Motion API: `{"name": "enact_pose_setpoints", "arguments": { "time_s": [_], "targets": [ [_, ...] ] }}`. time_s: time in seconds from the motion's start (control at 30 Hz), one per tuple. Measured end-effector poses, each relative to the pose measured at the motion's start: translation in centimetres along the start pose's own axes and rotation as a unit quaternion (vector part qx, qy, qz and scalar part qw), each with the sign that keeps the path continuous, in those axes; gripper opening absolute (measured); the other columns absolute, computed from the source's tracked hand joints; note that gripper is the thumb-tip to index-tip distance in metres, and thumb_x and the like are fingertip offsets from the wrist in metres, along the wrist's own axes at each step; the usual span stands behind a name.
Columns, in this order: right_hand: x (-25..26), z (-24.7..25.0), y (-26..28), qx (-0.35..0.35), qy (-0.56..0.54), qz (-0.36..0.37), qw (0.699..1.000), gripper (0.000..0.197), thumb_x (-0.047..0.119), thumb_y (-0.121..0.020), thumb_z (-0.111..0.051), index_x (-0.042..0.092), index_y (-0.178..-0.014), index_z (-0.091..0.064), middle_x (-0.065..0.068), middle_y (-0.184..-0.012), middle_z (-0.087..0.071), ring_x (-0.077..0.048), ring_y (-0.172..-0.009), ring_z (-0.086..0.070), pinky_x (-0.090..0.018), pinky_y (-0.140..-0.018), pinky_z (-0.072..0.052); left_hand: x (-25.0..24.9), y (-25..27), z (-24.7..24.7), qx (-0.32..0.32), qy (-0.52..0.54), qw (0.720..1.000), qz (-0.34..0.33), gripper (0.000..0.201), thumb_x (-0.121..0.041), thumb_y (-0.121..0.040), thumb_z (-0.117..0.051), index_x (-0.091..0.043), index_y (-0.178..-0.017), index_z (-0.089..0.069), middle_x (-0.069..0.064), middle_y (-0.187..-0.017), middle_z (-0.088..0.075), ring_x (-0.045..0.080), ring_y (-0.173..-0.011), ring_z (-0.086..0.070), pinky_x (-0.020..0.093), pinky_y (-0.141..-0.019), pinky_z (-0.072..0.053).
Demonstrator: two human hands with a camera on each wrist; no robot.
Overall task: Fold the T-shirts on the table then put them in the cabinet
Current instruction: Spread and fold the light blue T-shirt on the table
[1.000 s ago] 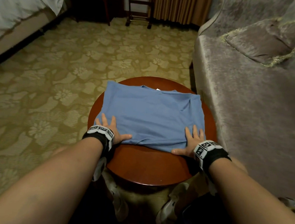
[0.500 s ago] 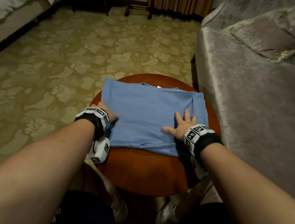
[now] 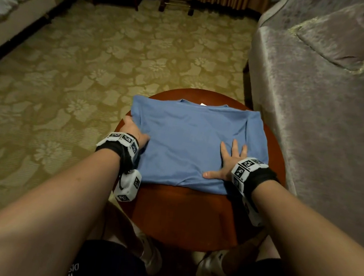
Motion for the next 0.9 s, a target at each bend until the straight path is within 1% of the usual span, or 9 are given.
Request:
{"name": "enact_pose_setpoints", "arguments": {
  "time_s": [0.07, 0.13, 0.23, 0.33, 0.43, 0.57, 0.67, 0.73, 0.9],
  "targets": [
    [0.0, -0.1, 0.1, -0.001, 0.000, 0.001, 1.000, 0.130, 0.089, -0.056, -0.054, 0.033, -0.148, 0.019, -0.005, -0.155, 0.029, -0.041, -0.142, 0.020, -0.066, -0.112, -0.010, -0.2, 0.5, -0.7, 0.028, 0.003, 0.998, -0.051, 0.105, -0.014, -0.078, -0.075, -0.027, -0.152, -0.002, 0.008, -0.128, -0.050, 0.036, -0.111, -0.057, 0.041, -0.090, -0.047],
    [-0.1, 0.0, 0.3, -0.001, -0.004, 0.001, 1.000, 0.128, 0.088, -0.057, -0.054, 0.033, -0.148, 0.018, -0.004, -0.155, 0.029, -0.040, -0.142, 0.020, -0.065, -0.112, -0.010, -0.3, 1.1, -1.8, 0.071, -0.038, 0.992, -0.096, 0.095, -0.012, -0.079, -0.073, -0.035, -0.151, -0.015, -0.006, -0.128, -0.044, 0.029, -0.111, -0.057, 0.037, -0.091, -0.049],
    [0.0, 0.0, 0.5, -0.003, -0.004, 0.009, 1.000, 0.127, 0.087, -0.059, -0.056, 0.034, -0.149, 0.016, -0.004, -0.156, 0.028, -0.039, -0.143, 0.020, -0.064, -0.113, -0.009, 0.1, 1.8, -2.2, 0.100, -0.086, 0.986, -0.097, 0.055, -0.011, -0.081, -0.072, -0.022, -0.133, -0.055, 0.004, -0.138, -0.052, 0.026, -0.115, -0.057, 0.029, -0.088, -0.048],
    [-0.2, 0.5, 0.8, -0.020, -0.043, 0.010, 0.999, 0.123, 0.083, -0.061, -0.058, 0.031, -0.151, 0.007, -0.004, -0.158, 0.019, -0.037, -0.145, 0.015, -0.061, -0.114, -0.009, -0.3, 2.6, -1.8, 0.108, -0.134, 0.981, -0.092, 0.076, -0.019, -0.075, -0.079, -0.010, -0.142, -0.044, 0.008, -0.144, -0.041, 0.027, -0.122, -0.051, 0.030, -0.091, -0.045],
    [-1.3, 3.4, 1.8, -0.131, -0.118, -0.011, 0.984, 0.091, 0.065, -0.074, -0.063, 0.018, -0.145, -0.032, -0.010, -0.156, -0.015, -0.032, -0.144, -0.013, -0.053, -0.113, -0.023, -1.5, 3.4, -1.0, 0.122, -0.145, 0.977, -0.101, 0.081, -0.014, -0.075, -0.077, -0.006, -0.145, -0.036, 0.012, -0.136, -0.046, 0.028, -0.101, -0.061, 0.028, -0.072, -0.048],
    [-4.5, 4.8, 3.0, -0.204, -0.299, -0.060, 0.930, 0.021, 0.024, -0.086, -0.060, 0.005, -0.094, -0.067, -0.015, -0.101, -0.066, -0.033, -0.095, -0.061, -0.034, -0.079, -0.050, -4.0, 4.2, 0.1, 0.132, -0.145, 0.972, -0.133, 0.051, -0.008, -0.073, -0.074, -0.006, -0.119, -0.052, 0.012, -0.104, -0.064, 0.022, -0.070, -0.061, 0.032, -0.059, -0.052],
    [-5.1, 1.1, 2.0, -0.098, -0.439, -0.066, 0.891, 0.022, 0.020, -0.089, -0.060, 0.005, -0.073, -0.058, -0.015, -0.069, -0.056, -0.027, -0.063, -0.058, -0.032, -0.062, -0.046, -6.3, 5.5, 0.7, 0.118, -0.152, 0.970, -0.148, 0.045, -0.008, -0.069, -0.075, -0.009, -0.107, -0.051, 0.016, -0.097, -0.062, 0.028, -0.076, -0.063, 0.035, -0.059, -0.053],
    [-5.1, -0.3, 1.9, -0.068, -0.583, -0.051, 0.808, 0.028, 0.016, -0.093, -0.055, 0.009, -0.067, -0.049, -0.009, -0.050, -0.047, -0.019, -0.039, -0.047, -0.023, -0.044, -0.039, -8.3, 6.6, 0.6, 0.112, -0.177, 0.964, -0.167, 0.045, -0.014, -0.067, -0.078, -0.011, -0.102, -0.049, 0.014, -0.099, -0.058, 0.028, -0.083, -0.059, 0.036, -0.064, -0.051],
    [-5.6, -1.1, 2.8, -0.021, -0.714, -0.040, 0.698, 0.039, 0.043, -0.100, -0.038, 0.012, -0.081, -0.050, -0.009, -0.063, -0.049, -0.018, -0.053, -0.046, -0.023, -0.052, -0.037, -15.0, 9.7, -2.9, 0.095, -0.251, 0.934, -0.237, 0.044, -0.022, -0.074, -0.064, -0.015, -0.114, -0.048, 0.011, -0.114, -0.055, 0.029, -0.098, -0.058, 0.037, -0.081, -0.050]
  ]
}}
Point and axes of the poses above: each hand's wrist, its own y-axis away from the middle knuckle, its own z-axis out of the back of the hand, x = y × z, the point moved 10 cm from there along -y, towards the middle knuckle
